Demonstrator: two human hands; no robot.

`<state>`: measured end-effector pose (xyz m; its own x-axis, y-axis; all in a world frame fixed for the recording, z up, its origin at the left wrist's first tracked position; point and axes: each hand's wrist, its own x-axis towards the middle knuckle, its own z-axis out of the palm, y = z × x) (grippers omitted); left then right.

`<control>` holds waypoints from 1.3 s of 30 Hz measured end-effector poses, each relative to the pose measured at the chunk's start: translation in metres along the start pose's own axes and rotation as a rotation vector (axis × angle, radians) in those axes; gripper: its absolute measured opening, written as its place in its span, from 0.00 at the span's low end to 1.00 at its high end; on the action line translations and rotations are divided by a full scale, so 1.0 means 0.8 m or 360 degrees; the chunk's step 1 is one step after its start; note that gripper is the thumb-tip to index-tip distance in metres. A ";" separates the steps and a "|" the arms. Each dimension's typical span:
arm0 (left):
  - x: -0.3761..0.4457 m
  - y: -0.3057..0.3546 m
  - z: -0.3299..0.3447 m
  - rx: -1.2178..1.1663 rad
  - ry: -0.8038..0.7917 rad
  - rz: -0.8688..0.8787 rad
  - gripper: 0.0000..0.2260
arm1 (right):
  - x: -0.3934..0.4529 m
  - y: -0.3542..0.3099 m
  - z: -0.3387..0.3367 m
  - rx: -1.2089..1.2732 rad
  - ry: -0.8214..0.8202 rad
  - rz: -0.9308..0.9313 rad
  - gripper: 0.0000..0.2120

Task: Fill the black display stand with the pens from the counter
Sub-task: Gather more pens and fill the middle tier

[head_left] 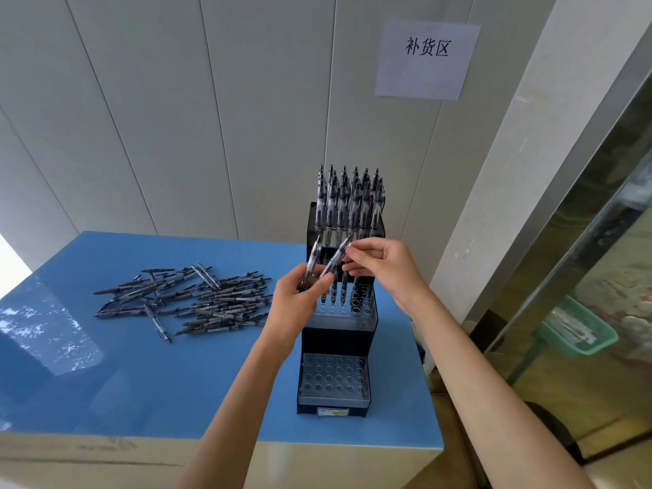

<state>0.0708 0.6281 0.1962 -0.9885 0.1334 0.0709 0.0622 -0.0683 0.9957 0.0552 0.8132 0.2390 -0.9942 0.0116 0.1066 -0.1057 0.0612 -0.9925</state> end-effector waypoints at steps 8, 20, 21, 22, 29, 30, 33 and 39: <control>-0.002 0.004 0.002 0.0009 -0.0047 -0.0033 0.07 | -0.002 -0.001 0.001 0.0184 0.0054 0.0000 0.05; 0.007 -0.005 -0.033 0.0178 0.0242 0.0049 0.09 | 0.005 0.015 -0.050 -0.0987 0.0562 -0.0553 0.03; 0.008 -0.005 -0.035 0.0186 0.0257 0.0066 0.09 | 0.004 0.017 -0.050 -0.1042 0.0579 -0.0576 0.03; 0.008 -0.004 -0.036 0.0183 0.0276 0.0081 0.09 | 0.004 0.018 -0.050 -0.1080 0.0587 -0.0590 0.03; 0.004 0.001 -0.037 0.0178 0.0323 0.0079 0.10 | 0.005 0.035 -0.041 -0.1169 0.0547 -0.0549 0.05; 0.003 0.002 -0.038 0.0191 0.0323 0.0073 0.11 | 0.005 0.037 -0.040 -0.1167 0.0550 -0.0538 0.05; 0.001 0.000 -0.040 0.0205 0.0333 0.0048 0.13 | 0.007 0.040 -0.036 -0.1166 0.0548 -0.0502 0.05; 0.000 -0.006 -0.048 0.0192 0.0285 0.0028 0.12 | 0.001 0.064 -0.031 -0.1228 0.0494 -0.0369 0.05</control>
<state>0.0654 0.5908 0.1891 -0.9951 -0.0454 0.0875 0.0852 0.0510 0.9951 0.0492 0.8415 0.1894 -0.8873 0.1803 0.4246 -0.1517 0.7552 -0.6377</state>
